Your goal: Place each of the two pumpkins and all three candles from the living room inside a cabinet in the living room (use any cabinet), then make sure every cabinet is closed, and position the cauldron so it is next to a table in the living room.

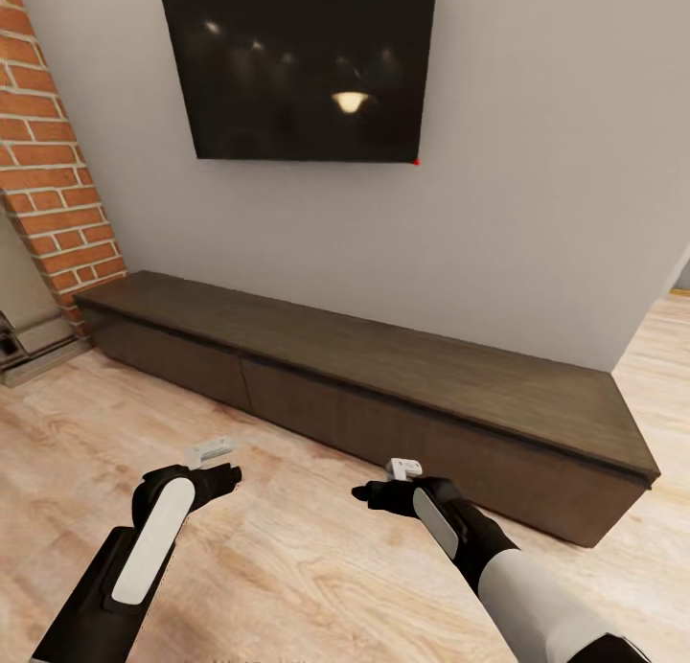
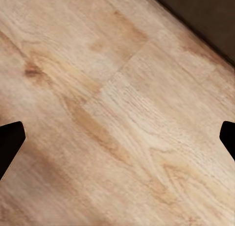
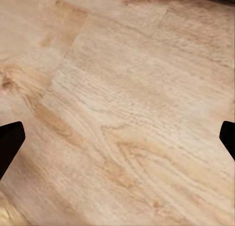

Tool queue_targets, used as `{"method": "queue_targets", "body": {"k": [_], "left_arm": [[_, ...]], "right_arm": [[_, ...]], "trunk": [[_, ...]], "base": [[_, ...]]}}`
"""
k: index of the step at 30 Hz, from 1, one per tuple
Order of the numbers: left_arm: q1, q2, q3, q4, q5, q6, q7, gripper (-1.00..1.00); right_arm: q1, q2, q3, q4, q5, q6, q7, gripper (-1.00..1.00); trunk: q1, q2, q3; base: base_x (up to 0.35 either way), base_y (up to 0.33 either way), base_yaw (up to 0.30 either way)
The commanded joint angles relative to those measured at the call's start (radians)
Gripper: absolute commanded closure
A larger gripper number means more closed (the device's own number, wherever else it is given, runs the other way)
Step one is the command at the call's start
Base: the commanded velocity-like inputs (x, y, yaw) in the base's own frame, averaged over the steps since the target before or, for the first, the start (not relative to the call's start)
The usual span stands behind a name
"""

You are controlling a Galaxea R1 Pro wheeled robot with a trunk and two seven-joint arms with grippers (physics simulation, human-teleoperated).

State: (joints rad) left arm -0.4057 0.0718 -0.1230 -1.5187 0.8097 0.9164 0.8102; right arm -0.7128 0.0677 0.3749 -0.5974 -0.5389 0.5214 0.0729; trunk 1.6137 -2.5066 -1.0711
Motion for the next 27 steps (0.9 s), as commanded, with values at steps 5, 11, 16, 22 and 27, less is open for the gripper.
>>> {"method": "queue_targets", "body": {"k": [5,11,16,22,27], "left_arm": [[-0.001,0.004,0.004,0.0,0.008,-0.001,0.011,-1.0],[-0.001,0.008,0.084,0.03,0.007,-0.001,0.014,-1.0],[-0.008,0.017,0.151,0.132,0.005,-0.001,0.011,-1.0],[-0.01,0.019,0.156,0.228,0.004,-0.017,0.01,-1.0],[-0.013,0.04,0.156,0.43,-0.002,-0.13,0.001,-1.0]], "right_arm": [[0.0,0.0,0.001,0.0,0.002,0.003,-0.05,-1.0],[0.0,0.0,0.002,0.001,0.006,0.003,-0.108,-1.0],[0.0,0.0,0.004,0.002,0.011,0.004,-0.149,-1.0],[0.0,-0.002,0.004,0.013,0.013,0.003,-0.152,-1.0],[0.003,-0.01,0.003,0.033,0.012,-0.001,-0.151,-1.0]], "trunk": [[0.0,0.0,-0.001],[0.0,0.0,-0.003],[0.0,0.0,-0.007],[0.0,0.0,-0.013],[0.0,0.0,-0.018]], "base": [[0.0,0.0,0.274],[0.0,0.0,0.274],[0.0,0.0,0.258],[0.0,0.0,0.239],[0.0,0.0,0.228]]}}
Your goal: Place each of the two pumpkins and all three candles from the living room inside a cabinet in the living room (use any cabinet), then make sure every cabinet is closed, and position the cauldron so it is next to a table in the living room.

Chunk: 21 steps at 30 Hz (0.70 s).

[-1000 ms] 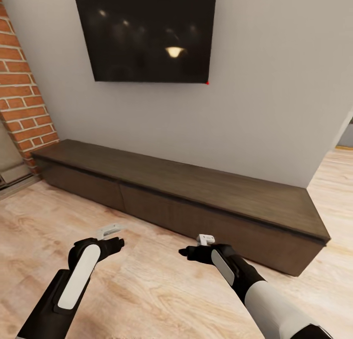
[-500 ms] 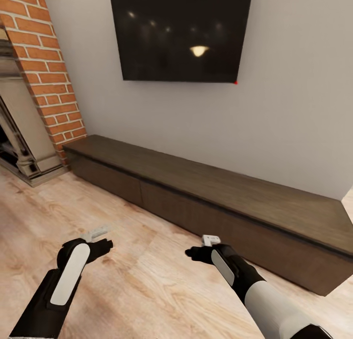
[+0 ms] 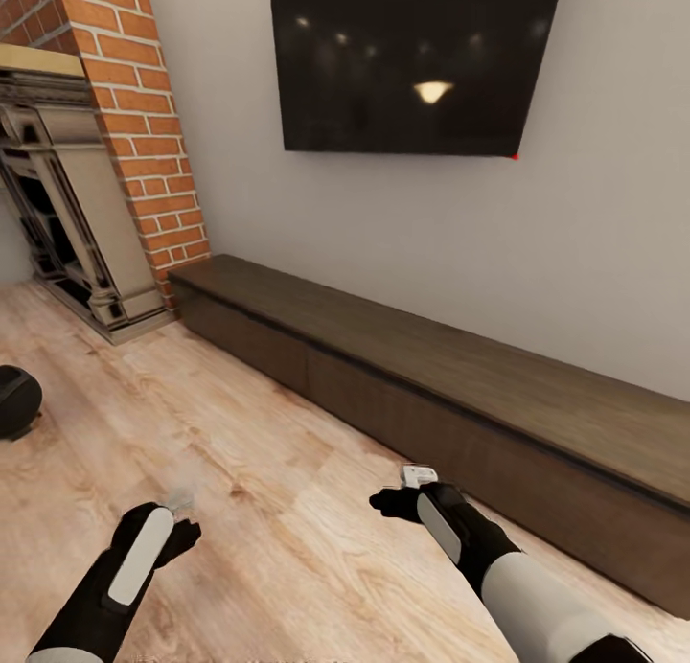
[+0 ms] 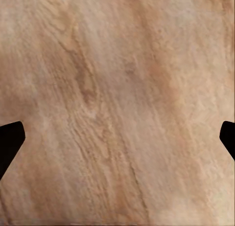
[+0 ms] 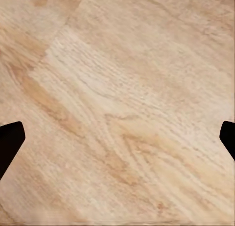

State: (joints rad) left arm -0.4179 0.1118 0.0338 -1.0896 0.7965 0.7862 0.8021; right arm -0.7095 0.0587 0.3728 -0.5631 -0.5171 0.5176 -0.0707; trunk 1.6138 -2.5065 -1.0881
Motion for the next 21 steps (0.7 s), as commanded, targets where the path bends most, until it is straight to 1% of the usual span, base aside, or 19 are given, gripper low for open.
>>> {"method": "queue_targets", "body": {"k": [1,2,4,7,10,11,15,17,19,21], "left_arm": [[-0.001,0.007,-0.001,0.049,0.011,-0.023,-0.002,-1.0],[-0.001,0.016,-0.002,0.123,0.009,-0.076,-0.041,-1.0],[-0.001,0.026,-0.009,0.224,-0.003,-0.176,-0.114,-1.0],[-0.001,0.032,-0.024,0.368,-0.053,-0.317,-0.205,-1.0],[0.0,0.027,-0.04,0.434,-0.116,-0.421,-0.254,-1.0],[0.0,0.022,-0.049,0.445,-0.129,-0.452,-0.261,-1.0],[0.002,0.01,-0.08,0.454,-0.138,-0.485,-0.268,-1.0],[0.002,0.004,-0.098,0.455,-0.14,-0.489,-0.269,-1.0],[0.003,0.002,-0.106,0.46,-0.138,-0.492,-0.27,-1.0],[0.003,0.003,-0.11,0.472,-0.137,-0.493,-0.27,-1.0]], "right_arm": [[0.003,-0.001,0.005,0.016,-0.008,-0.003,-0.008,-1.0],[0.01,-0.002,0.005,0.051,-0.006,-0.022,-0.009,-1.0],[0.017,-0.002,0.005,0.115,-0.001,-0.086,-0.008,-1.0],[0.021,0.0,0.006,0.252,0.008,-0.22,-0.006,-1.0],[0.022,0.003,0.005,0.361,0.011,-0.345,0.001,-1.0],[0.022,0.004,0.005,0.379,0.011,-0.367,0.003,-1.0],[0.022,0.004,0.006,0.396,0.013,-0.386,0.004,-1.0],[0.022,0.004,0.007,0.399,0.014,-0.389,0.004,-1.0],[0.022,0.005,0.007,0.4,0.015,-0.39,0.003,-1.0],[0.022,0.005,0.007,0.401,0.031,-0.39,0.002,-1.0]], "trunk": [[0.0,0.0,-0.002],[0.0,0.0,-0.003],[0.0,0.0,-0.005],[0.0,0.0,-0.008],[0.0,0.0,-0.011],[0.0,0.0,-0.013],[0.0,0.0,-0.018],[0.0,0.0,-0.02],[0.0,0.0,-0.023],[0.0,0.0,-0.025]], "base": [[0.0,0.0,0.227],[0.0,0.0,0.227],[0.0,0.0,0.227],[0.0,0.0,0.227],[0.0,0.0,0.221],[0.0,0.0,0.198],[0.073,0.0,0.188],[0.255,0.0,0.183],[0.307,0.0,0.182],[0.328,0.0,0.185]]}}
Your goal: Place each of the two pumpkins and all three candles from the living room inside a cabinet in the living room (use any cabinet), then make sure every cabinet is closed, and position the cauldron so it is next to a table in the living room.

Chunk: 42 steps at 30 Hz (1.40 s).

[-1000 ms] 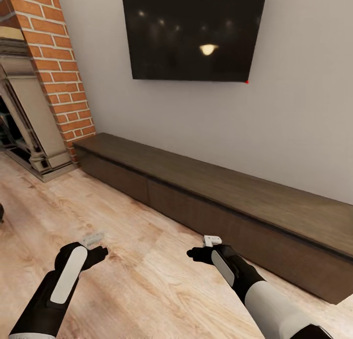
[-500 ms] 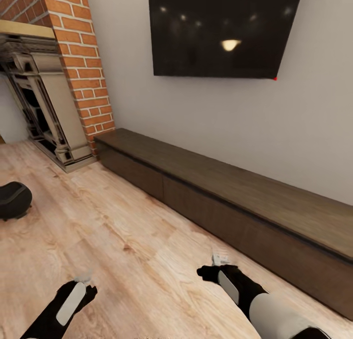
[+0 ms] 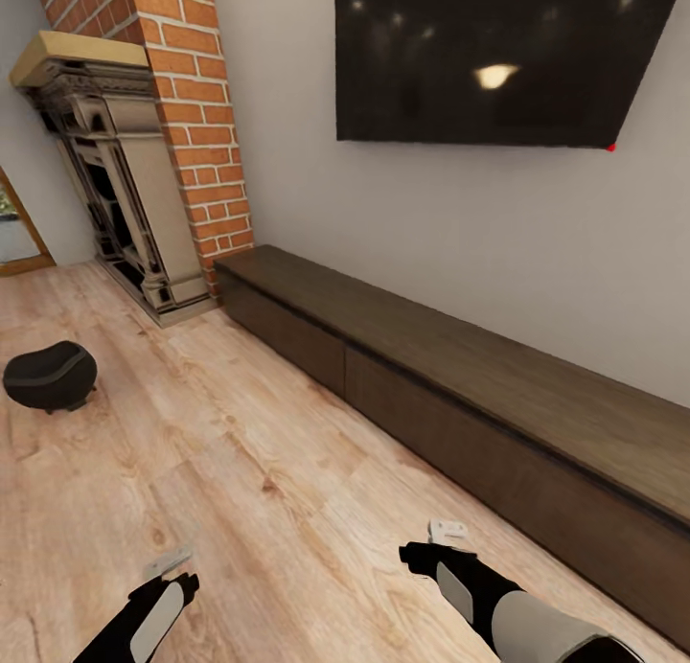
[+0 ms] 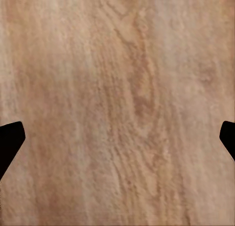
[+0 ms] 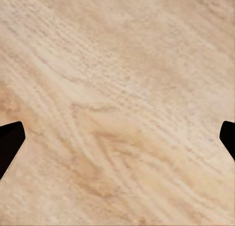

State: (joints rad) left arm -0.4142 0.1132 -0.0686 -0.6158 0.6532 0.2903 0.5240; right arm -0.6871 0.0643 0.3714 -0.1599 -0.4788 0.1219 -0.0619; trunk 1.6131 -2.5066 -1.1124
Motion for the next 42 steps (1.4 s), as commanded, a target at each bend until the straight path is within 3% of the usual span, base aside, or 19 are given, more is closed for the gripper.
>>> {"method": "queue_targets", "body": {"k": [1,5,11,16,42], "left_arm": [[0.0,0.002,-0.008,0.006,0.007,0.003,0.008,-1.0],[0.0,0.005,-0.009,0.018,0.011,0.003,0.008,-1.0],[0.0,0.002,-0.009,0.02,0.014,-0.002,0.008,-1.0],[0.001,0.0,-0.008,0.021,0.016,-0.048,0.01,-1.0],[0.002,-0.003,0.0,0.048,0.019,-0.056,0.01,-1.0]], "right_arm": [[0.0,-0.001,0.008,-0.002,0.006,0.005,-0.006,-1.0],[0.0,-0.001,0.007,0.01,0.043,0.001,-0.006,-1.0],[-0.001,0.001,0.008,0.019,0.053,0.0,-0.006,-1.0],[-0.003,0.002,0.009,0.019,0.065,0.001,-0.006,-1.0],[-0.003,-0.003,0.008,0.019,0.088,-0.01,-0.005,-1.0]], "trunk": [[0.0,0.0,-0.002],[0.0,0.0,-0.005],[0.0,0.0,-0.005],[0.0,0.0,-0.004],[-0.011,0.006,0.106]], "base": [[0.336,0.0,0.19],[0.34,0.0,0.124],[0.187,0.0,0.066],[0.014,0.0,0.24],[0.0,0.0,0.263]]}}
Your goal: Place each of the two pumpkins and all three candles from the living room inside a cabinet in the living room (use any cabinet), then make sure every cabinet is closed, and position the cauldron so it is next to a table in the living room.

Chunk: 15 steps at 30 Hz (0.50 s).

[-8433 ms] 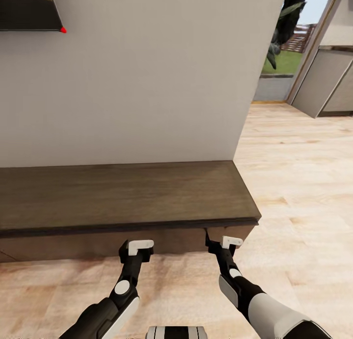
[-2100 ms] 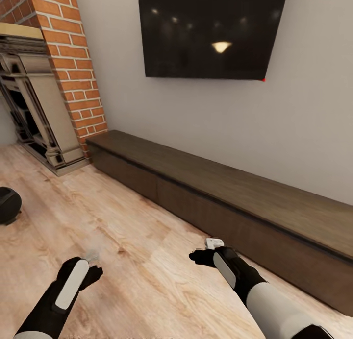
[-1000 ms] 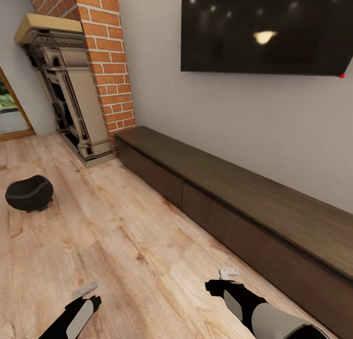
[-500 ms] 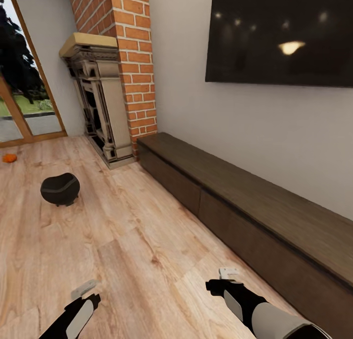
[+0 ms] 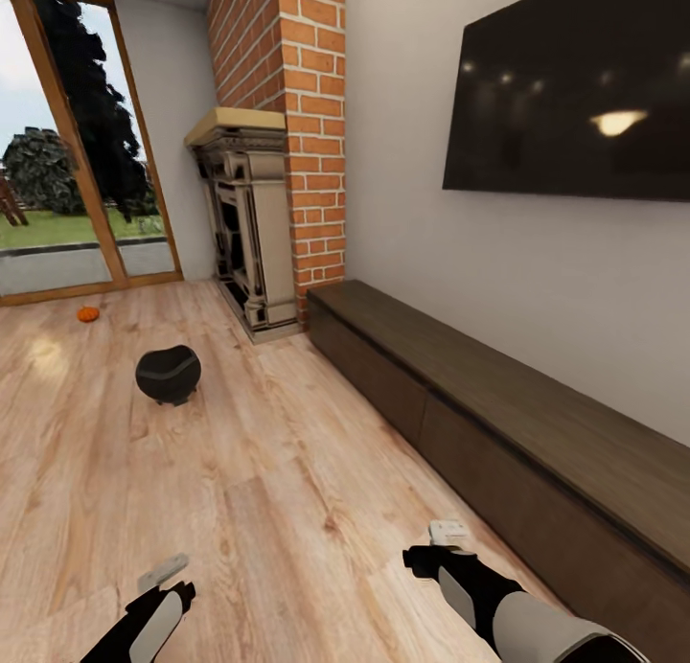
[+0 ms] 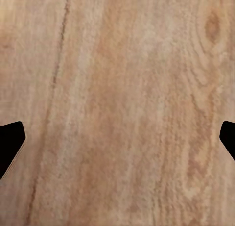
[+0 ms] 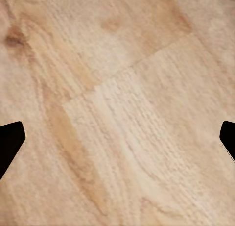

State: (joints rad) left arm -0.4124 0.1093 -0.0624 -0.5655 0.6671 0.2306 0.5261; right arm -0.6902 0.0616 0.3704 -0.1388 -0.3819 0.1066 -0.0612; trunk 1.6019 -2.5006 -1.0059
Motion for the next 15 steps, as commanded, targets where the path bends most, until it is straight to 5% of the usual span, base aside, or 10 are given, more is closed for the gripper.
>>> {"method": "queue_targets", "body": {"k": [1,7,15], "left_arm": [[0.0,0.001,-0.007,-0.002,0.005,0.004,0.008,-1.0],[0.0,0.001,-0.009,-0.002,0.005,0.004,0.008,-1.0],[0.0,0.001,-0.011,-0.002,0.004,0.004,0.007,-1.0]], "right_arm": [[0.0,0.0,0.009,-0.003,-0.008,-0.01,-0.006,-1.0],[0.001,0.001,0.033,-0.003,0.043,-0.09,0.004,-1.0],[0.0,0.001,0.035,-0.011,0.044,-0.093,0.0,-1.0]], "trunk": [[-0.001,0.0,0.004],[-0.014,0.022,0.026],[-0.044,0.078,0.051]], "base": [[0.0,0.0,0.246],[0.0,0.0,0.08],[0.0,0.0,0.003]]}}
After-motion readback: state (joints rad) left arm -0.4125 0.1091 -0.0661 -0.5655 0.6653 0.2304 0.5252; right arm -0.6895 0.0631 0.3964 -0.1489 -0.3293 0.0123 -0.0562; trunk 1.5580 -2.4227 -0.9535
